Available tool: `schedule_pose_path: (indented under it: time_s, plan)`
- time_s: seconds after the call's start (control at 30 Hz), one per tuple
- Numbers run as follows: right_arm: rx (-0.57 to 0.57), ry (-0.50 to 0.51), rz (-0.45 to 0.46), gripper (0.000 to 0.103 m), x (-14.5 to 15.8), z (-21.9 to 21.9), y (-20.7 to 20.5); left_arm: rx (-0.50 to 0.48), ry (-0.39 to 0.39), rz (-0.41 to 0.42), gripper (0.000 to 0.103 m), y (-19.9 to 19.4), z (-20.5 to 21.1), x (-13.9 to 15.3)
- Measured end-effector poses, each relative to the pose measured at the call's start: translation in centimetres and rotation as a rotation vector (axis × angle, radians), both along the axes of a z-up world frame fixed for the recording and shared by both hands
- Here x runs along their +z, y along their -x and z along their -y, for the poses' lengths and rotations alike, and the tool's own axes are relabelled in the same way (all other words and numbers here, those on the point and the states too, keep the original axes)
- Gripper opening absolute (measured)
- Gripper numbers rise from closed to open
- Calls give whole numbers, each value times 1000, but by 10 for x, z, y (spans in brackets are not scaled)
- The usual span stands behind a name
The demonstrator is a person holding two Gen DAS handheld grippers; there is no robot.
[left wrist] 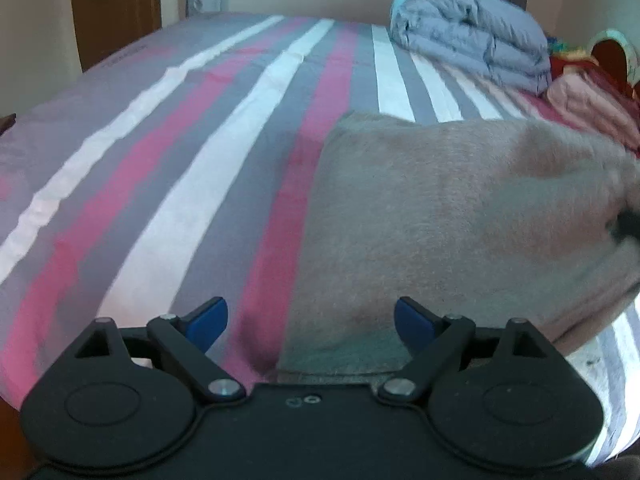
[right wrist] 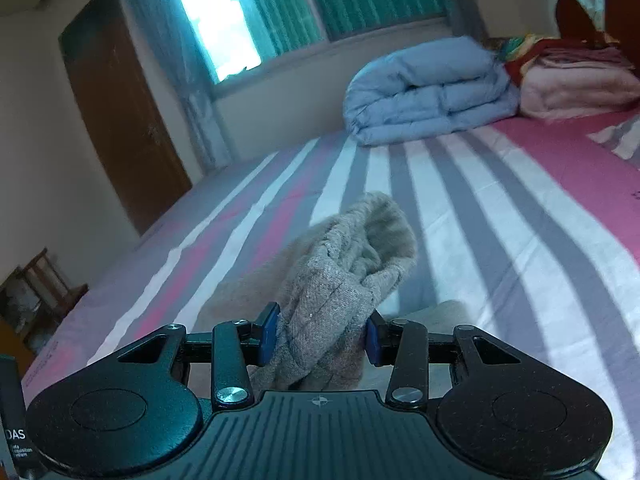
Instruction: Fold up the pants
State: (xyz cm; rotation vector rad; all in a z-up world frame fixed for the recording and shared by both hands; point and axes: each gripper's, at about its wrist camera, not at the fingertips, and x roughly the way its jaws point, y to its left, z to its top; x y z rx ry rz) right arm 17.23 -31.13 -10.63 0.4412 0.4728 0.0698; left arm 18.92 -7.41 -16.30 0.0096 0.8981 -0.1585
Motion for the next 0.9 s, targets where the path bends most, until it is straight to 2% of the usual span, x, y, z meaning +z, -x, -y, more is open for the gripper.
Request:
schedule_pose_path:
  time_s: [0.07,0.13,0.17,0.27,0.47,0.57,0.67,0.7,0.73,0.77,0.83,0.9]
  plan:
    - [-16,-36,-102,43,-26,11,-1,-8,-30,-17,86,0,6,-10]
    - [-35,-49,-243,44,-61,18,-6,-11,-20,-21,86,0,6,-12]
    - [-44,-60,-296,48,-77,21,-7,-11,-14,-26,86,0,4,-11]
    - [-74,-117,-274,58,-78,28,4,-12,0,-42,87,-3,0,-9]
    - [-43,-21,-202,59,-43,20,17,-30,-9,-20,85,1,-2,0]
    - [-63,1,-181,65,-39,21,22,-36,-5,-16,85,3,-2,4]
    - [-53,-9,-213,67,-45,27,19,-36,-27,-16,84,1,2,0]
    - [-23,-34,-246,66,-50,27,18,-41,-43,-39,84,-2,5,-5]
    - [-9,-38,-280,50,-56,27,17,-46,-45,-50,86,-3,6,-9]
    - [12,-47,-311,44,-64,26,14,-49,-44,-48,86,-2,7,-11]
    - [8,-82,-350,43,-77,30,13,-51,-34,-49,82,-2,5,-6]
    - [-1,-109,-351,43,-73,32,15,-58,-21,-39,80,-3,1,4]
